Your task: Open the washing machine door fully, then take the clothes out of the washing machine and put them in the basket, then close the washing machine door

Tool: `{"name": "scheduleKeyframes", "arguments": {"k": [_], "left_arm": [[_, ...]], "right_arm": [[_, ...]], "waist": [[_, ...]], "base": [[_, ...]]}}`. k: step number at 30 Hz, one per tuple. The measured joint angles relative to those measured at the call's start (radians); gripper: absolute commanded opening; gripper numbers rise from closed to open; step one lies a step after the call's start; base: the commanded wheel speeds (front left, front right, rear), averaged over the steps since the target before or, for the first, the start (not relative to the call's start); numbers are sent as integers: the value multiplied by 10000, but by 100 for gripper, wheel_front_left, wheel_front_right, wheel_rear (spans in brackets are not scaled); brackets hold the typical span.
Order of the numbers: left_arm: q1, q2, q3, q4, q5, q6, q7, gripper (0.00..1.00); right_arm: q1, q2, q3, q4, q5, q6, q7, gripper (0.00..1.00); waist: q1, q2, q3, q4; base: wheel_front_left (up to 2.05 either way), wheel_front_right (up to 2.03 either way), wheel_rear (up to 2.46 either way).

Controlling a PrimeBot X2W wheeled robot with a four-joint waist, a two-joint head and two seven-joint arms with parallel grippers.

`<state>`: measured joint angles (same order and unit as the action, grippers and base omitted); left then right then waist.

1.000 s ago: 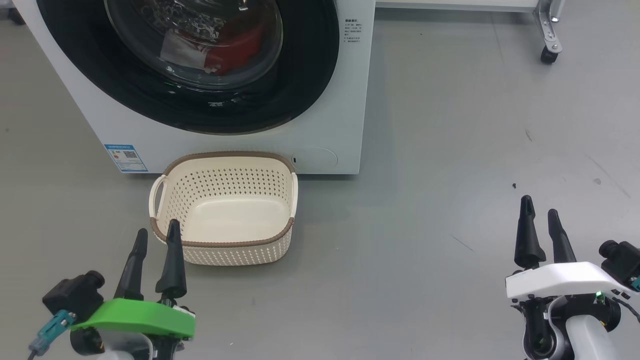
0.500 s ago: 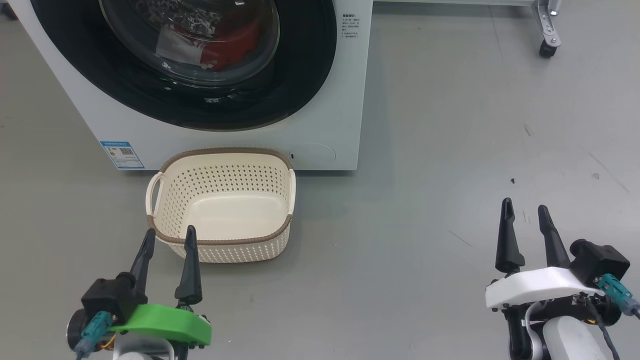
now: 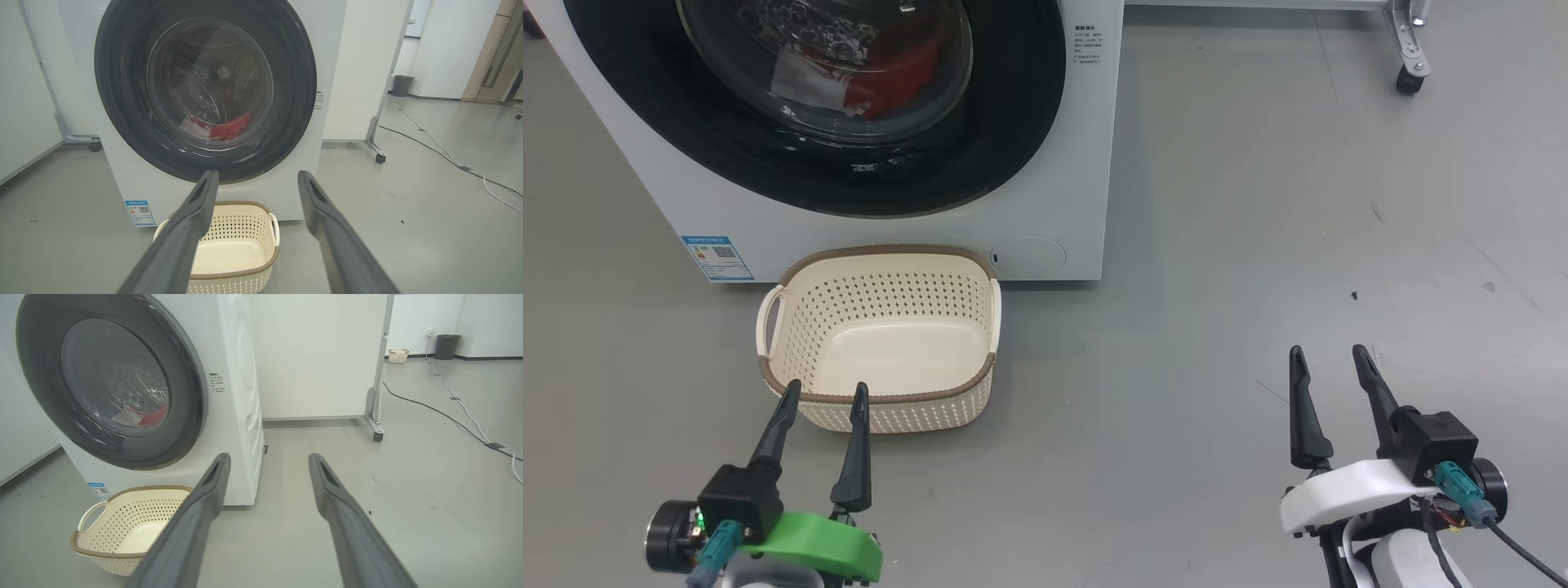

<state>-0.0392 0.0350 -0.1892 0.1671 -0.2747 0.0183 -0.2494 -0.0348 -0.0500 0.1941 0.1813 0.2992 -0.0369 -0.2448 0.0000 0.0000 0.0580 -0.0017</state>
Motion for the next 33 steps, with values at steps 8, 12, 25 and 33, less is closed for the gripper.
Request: {"name": "scheduleKeyframes", "arguments": {"k": [8, 12, 25, 33], "left_arm": [[4, 10, -117, 268, -403, 77, 0, 100], [4, 12, -178, 360, -600, 92, 0, 100], [1, 13, -290, 447, -748, 203, 0, 100], [-5, 15, -336, 449, -807, 263, 0, 100]], "right_arm": [[-85, 0, 19, 222, 19, 0, 0, 100], [-103, 0, 29, 307, 65, 0, 0, 100], [-237, 2, 35, 485, 81, -10, 0, 100], [-282, 2, 44, 543, 82, -12, 0, 100]], "waist": [[0, 0, -83, -15], [0, 0, -92, -7], [0, 1, -104, 7], [0, 0, -63, 17]], "base": [[0, 0, 0], [0, 0, 0], [0, 0, 0], [0, 0, 0]]}}
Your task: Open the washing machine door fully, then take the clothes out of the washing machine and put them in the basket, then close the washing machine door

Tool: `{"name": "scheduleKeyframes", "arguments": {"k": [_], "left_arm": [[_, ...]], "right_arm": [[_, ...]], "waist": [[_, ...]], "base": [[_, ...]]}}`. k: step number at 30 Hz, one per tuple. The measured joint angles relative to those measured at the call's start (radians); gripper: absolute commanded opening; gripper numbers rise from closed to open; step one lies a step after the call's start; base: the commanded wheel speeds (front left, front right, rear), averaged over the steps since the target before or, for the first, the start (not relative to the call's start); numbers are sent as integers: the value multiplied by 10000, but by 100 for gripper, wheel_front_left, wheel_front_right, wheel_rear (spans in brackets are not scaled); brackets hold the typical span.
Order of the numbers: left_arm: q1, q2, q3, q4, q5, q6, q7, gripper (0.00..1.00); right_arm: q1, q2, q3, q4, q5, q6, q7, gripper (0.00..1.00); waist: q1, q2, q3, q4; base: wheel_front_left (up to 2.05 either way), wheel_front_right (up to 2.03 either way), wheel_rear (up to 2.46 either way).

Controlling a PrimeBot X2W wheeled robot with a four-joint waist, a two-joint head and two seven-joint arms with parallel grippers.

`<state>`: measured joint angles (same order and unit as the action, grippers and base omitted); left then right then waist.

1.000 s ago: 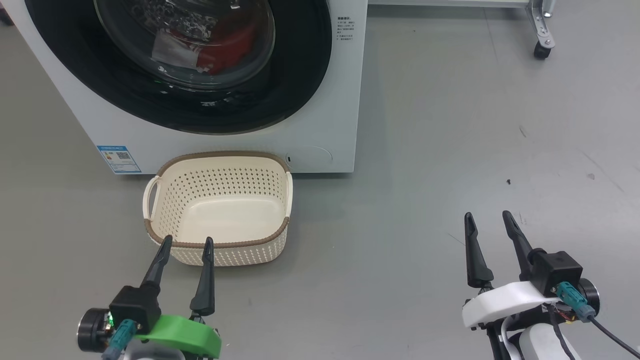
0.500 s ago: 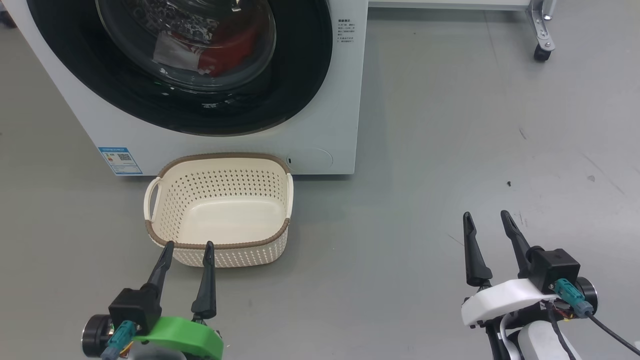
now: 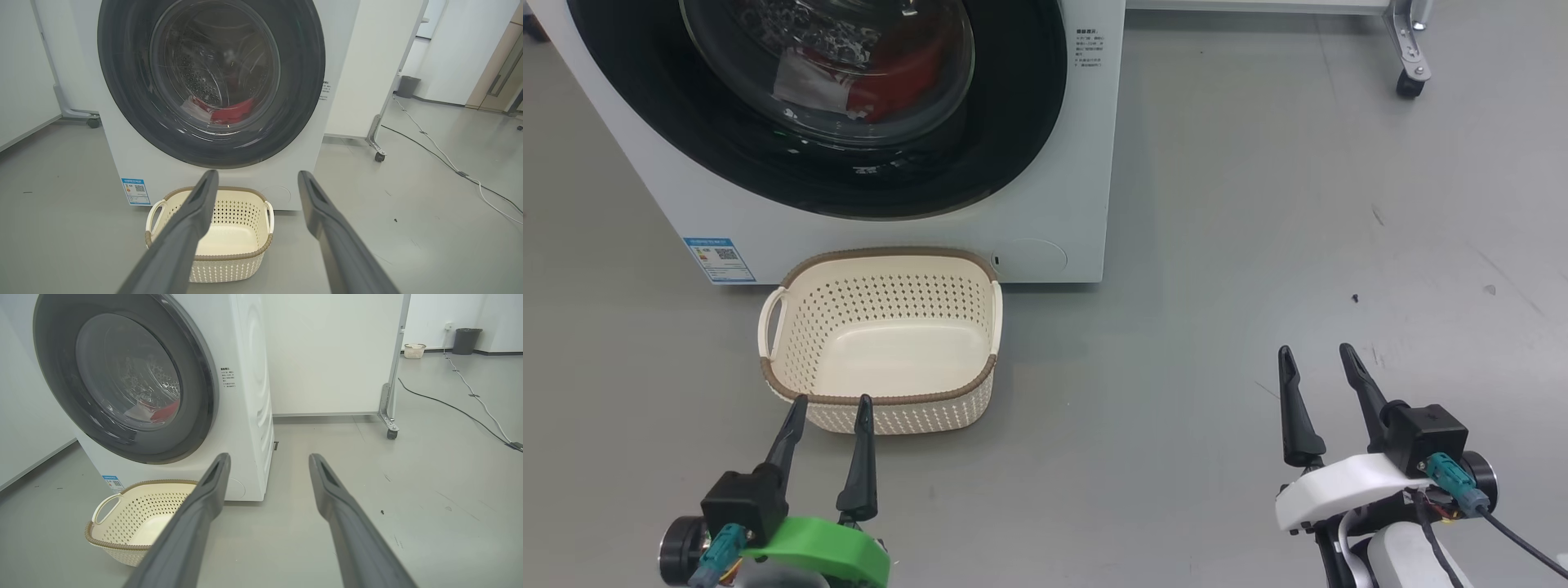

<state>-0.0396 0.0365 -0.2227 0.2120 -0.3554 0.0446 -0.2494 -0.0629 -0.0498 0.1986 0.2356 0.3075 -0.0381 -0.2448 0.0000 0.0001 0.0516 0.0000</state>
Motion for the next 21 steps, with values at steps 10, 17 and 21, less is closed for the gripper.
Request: {"name": "scheduleKeyframes", "arguments": {"k": [10, 17, 21], "left_arm": [[-9, 0, -50, 0, -230, 42, 0, 100], [-17, 4, -115, -4, -251, 46, 0, 100], [-41, 4, -215, -36, -301, 46, 0, 100]], "right_arm": [[-113, 0, 0, 61, 0, -2, 0, 100], [-118, 0, -15, 107, 0, -12, 0, 82], [-126, 10, -157, 58, 236, 6, 0, 0]], "waist": [[0, 0, 51, 24], [0, 0, 150, 78], [0, 0, 286, 140]], "base": [[0, 0, 0], [0, 0, 0], [0, 0, 0]]}}
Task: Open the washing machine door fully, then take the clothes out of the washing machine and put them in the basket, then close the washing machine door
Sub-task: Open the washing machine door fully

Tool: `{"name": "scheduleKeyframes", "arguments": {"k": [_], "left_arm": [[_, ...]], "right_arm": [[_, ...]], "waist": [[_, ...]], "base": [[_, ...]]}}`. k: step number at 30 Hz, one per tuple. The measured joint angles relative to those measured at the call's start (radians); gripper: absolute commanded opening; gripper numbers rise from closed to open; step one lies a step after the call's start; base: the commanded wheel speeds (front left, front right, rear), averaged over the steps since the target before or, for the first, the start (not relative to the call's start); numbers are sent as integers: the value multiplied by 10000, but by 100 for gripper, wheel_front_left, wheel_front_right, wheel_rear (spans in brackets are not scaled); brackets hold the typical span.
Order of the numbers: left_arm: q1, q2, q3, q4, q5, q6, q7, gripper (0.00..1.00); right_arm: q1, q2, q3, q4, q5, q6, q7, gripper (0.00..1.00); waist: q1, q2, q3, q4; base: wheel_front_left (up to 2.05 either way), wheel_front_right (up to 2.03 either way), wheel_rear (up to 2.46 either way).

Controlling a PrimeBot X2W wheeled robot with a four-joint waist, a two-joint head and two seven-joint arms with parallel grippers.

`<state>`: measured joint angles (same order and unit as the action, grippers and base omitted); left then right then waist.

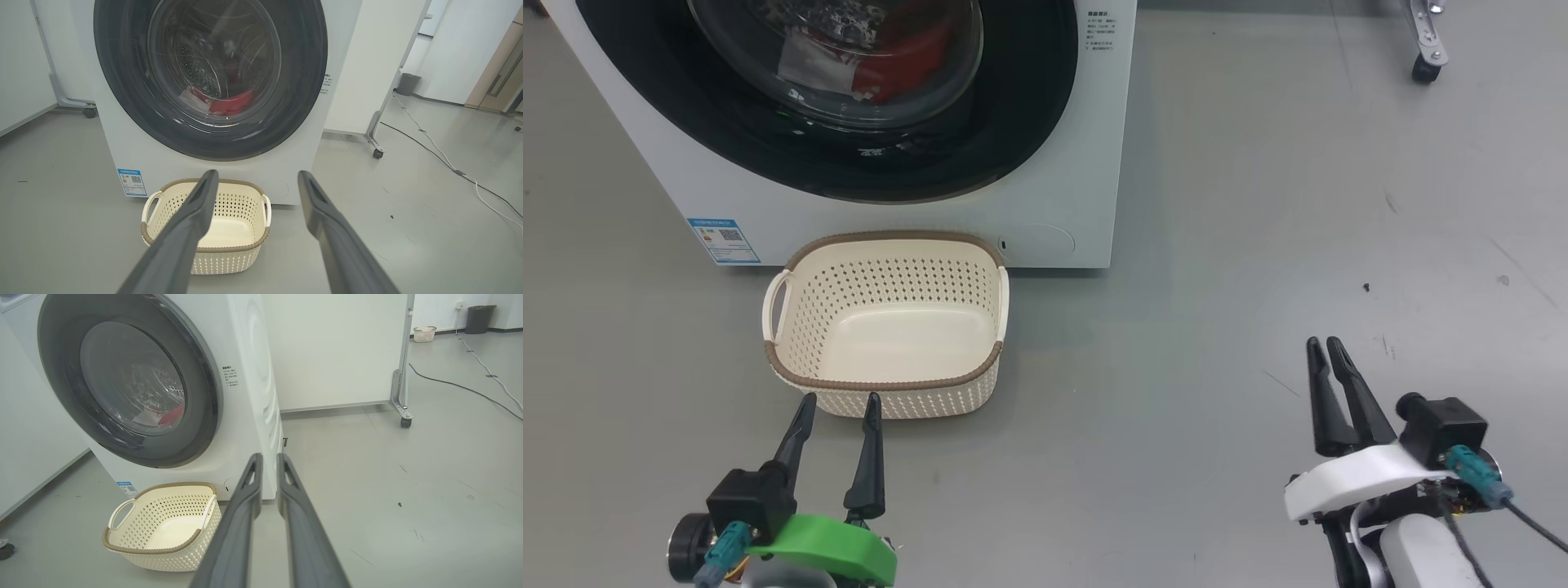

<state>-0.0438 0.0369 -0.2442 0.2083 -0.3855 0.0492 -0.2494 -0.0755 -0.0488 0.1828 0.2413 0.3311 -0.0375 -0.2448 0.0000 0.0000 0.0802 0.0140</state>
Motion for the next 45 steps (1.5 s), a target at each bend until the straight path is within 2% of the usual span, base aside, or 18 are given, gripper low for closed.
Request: {"name": "scheduleKeyframes", "arguments": {"k": [3, 10, 22, 25, 29, 35, 38, 45], "left_arm": [[-73, 2, 0, -77, -13, 75, 0, 100], [-400, 4, -182, -293, -127, 75, 0, 100], [-1300, 4, -564, -652, -169, 73, 0, 100], [-1556, 4, -640, -759, -280, 73, 0, 100], [-1865, 2, -796, -763, -282, 67, 0, 100], [-2442, -2, -855, -794, -470, 23, -2, 100], [-2759, -6, -928, -965, -688, -19, -27, 100], [-3239, -35, -1162, -1197, -897, -109, -29, 100]], "right_arm": [[-32, 12, -378, -144, 1175, 176, 0, 0], [-822, 40, -704, -539, 2288, 366, 52, 0], [-3349, 4, -1555, -1074, 4048, 462, 1503, 0], [-4146, -19, -1779, -1177, 4366, 414, 1925, 0], [-5244, -58, -2069, -1290, 5085, 100, 2592, 0], [-6979, -102, -2092, -1386, 5405, -270, 3432, 0], [-7782, -286, -2031, -1369, 5373, -374, 3850, 0], [-9557, -268, -2140, -1018, 5854, -639, 4709, 0]], "waist": [[0, 0, 140, 53], [1, 0, 689, 188], [0, 0, 2044, 605], [0, 0, 2435, 732], [1, 0, 2980, 913], [1, 0, 3796, 1199], [1, 0, 4188, 1359], [1, 0, 5008, 1775]], "base": [[0, 0, 0], [0, 0, 0], [0, 0, 0], [0, 0, 0], [0, 0, 0], [0, 0, 0], [0, 0, 0], [0, 0, 0]]}}
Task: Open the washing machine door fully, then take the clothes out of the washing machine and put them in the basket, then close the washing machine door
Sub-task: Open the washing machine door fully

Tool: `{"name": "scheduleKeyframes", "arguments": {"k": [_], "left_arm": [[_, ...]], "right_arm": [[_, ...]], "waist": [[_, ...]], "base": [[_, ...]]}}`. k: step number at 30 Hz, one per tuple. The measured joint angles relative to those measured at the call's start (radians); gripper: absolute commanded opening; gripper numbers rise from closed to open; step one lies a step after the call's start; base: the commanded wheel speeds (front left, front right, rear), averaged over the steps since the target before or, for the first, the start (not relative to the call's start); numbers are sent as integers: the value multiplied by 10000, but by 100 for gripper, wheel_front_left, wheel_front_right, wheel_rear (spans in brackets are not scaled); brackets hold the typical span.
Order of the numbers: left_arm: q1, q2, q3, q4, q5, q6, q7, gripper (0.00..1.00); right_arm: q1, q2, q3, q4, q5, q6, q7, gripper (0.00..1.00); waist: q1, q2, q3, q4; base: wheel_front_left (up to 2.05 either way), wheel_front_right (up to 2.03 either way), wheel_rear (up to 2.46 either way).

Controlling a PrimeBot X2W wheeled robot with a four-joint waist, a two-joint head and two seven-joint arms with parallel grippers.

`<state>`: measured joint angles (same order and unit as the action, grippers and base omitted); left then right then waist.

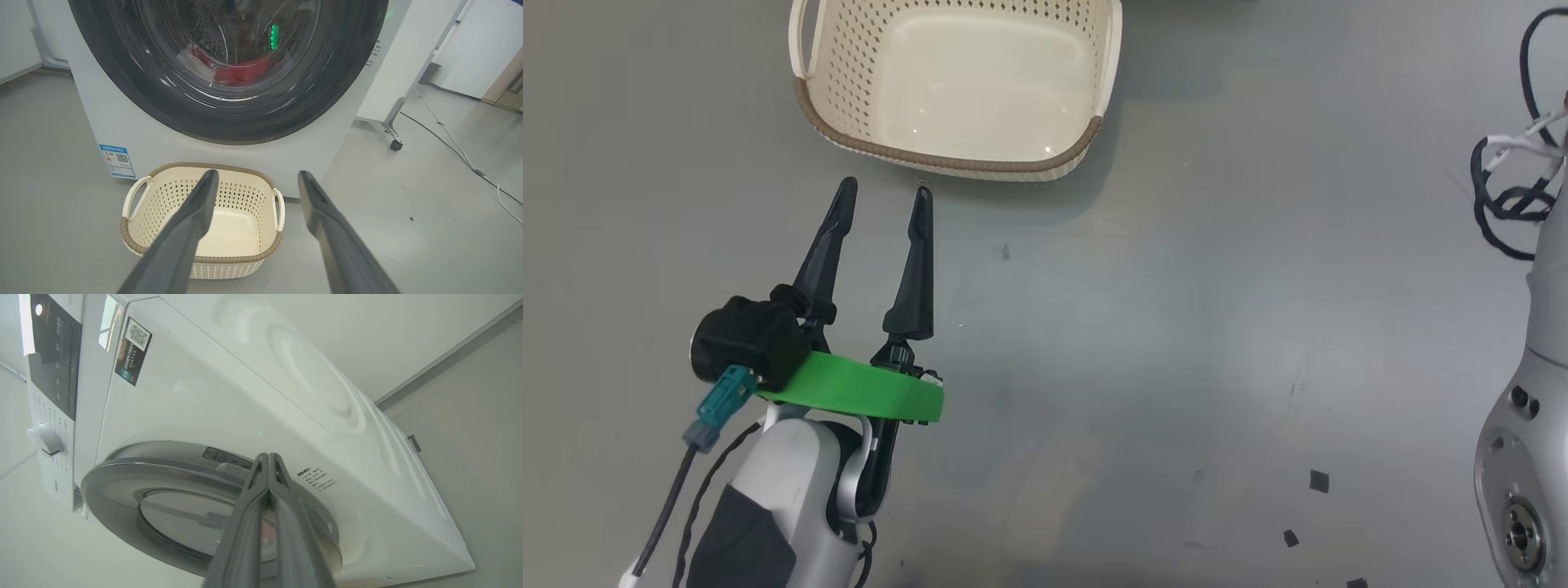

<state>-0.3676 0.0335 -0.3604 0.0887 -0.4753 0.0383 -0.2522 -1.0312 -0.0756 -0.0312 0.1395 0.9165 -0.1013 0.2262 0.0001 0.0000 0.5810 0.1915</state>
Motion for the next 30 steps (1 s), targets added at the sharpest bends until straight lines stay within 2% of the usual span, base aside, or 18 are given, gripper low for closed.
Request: {"name": "scheduleKeyframes", "arguments": {"k": [14, 30], "left_arm": [[-303, -13, -267, 15, -330, -40, 0, 100], [-594, -73, -468, 180, -639, -40, 0, 100]], "right_arm": [[-2173, -31, -633, 1772, 844, -247, 1095, 0], [-4196, -88, -855, 3452, 1235, -251, 1824, 0]], "waist": [[-1, 0, 1023, 818], [-1, 0, 1723, 1542]], "base": [[0, 0, 0], [0, 0, 0]]}}
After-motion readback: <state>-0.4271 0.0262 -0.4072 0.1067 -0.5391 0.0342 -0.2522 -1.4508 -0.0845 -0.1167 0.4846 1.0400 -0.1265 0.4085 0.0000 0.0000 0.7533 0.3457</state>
